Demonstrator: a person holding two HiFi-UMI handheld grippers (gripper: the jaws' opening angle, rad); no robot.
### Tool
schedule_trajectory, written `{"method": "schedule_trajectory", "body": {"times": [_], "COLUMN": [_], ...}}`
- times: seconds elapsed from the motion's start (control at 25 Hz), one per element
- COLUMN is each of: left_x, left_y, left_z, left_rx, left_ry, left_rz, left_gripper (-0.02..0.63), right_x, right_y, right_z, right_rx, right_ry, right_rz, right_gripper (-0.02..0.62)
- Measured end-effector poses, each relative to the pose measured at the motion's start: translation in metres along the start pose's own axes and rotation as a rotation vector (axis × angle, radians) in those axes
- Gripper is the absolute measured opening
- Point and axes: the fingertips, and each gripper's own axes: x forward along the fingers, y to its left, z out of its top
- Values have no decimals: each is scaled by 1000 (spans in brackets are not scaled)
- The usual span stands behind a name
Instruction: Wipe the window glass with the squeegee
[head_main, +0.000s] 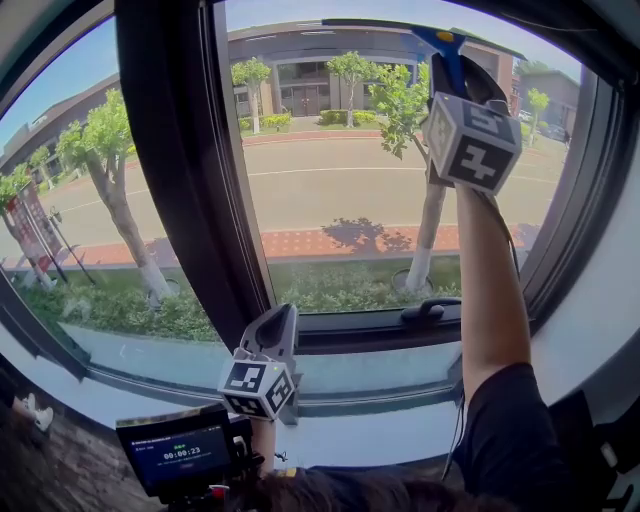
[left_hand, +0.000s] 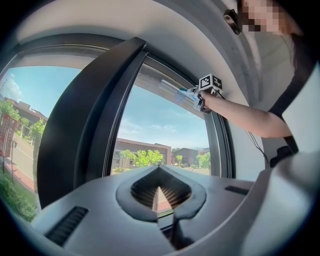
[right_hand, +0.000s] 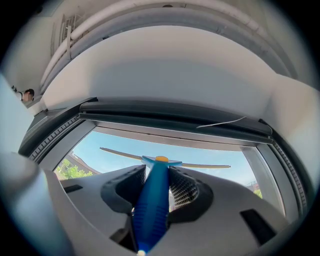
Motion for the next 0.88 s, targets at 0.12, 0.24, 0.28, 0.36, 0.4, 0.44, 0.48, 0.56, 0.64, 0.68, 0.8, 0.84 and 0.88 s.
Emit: {"method": "schedule_trajectory", "body": {"times": [0.12,0.24,0.28,0.36,0.4,0.44,0.48,0.56,0.64,0.68,0.8,0.84,0.88], "left_x": [0,0,0,1,1,2,2,2,2,2,2,2,2], "left_y": [0,-2,-2,-3,-3,-3,-3,-4,-5,-5,-6,-6,-6], "left_z": [0,0,0,0,-1,-1,-2,-2,-1,0,-1,-1,-2], "left_rx": [-1,1,3,5,3,1,0,0,2,4,3,1,-2], "left_ry": [3,5,5,8,11,13,14,14,10,9,9,9,11], "left_rz": [1,-3,-5,-9,-8,-7,-8,-11,-15,-16,-15,-15,-15], "left_gripper": [2,2,2,2,2,2,2,2,2,2,2,2,2], "right_x": [-5,-10,-12,-15,-17,-18,-19,-22,-23,-24,-27,-29,-30], "right_y": [1,2,3,3,3,3,3,4,4,4,4,4,5], "right_z": [-8,-16,-18,-23,-25,-27,-29,-32,-35,-36,-42,-44,-46], "right_rx": [-4,-3,-1,0,1,3,6,15,22,24,19,16,13], "right_ry": [8,14,16,18,18,18,19,22,28,31,39,39,39], "right_rz": [2,4,5,7,7,7,7,6,6,6,5,5,5], "right_gripper": [141,141,141,141,141,141,141,141,141,141,141,141,141]}}
